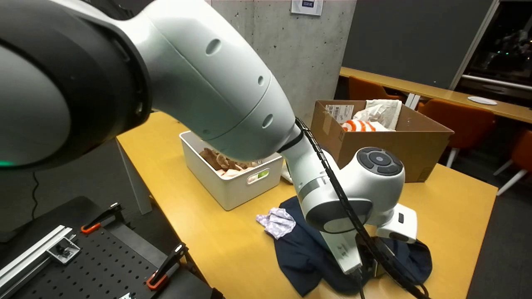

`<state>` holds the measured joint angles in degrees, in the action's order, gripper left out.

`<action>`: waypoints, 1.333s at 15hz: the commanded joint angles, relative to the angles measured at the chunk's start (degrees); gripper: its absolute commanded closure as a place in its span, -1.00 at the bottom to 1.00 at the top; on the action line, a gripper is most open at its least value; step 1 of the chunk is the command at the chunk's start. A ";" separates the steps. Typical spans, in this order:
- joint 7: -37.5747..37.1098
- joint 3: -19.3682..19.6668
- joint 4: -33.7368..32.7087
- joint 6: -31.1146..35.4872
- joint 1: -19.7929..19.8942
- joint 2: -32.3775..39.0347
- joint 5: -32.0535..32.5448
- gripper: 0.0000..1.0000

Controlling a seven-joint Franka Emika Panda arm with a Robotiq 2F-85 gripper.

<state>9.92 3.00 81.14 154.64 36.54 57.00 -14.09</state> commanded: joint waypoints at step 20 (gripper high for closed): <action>-5.32 3.27 -3.61 2.36 2.67 4.11 -0.57 0.97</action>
<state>4.49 6.10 76.97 155.59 38.08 60.85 -14.11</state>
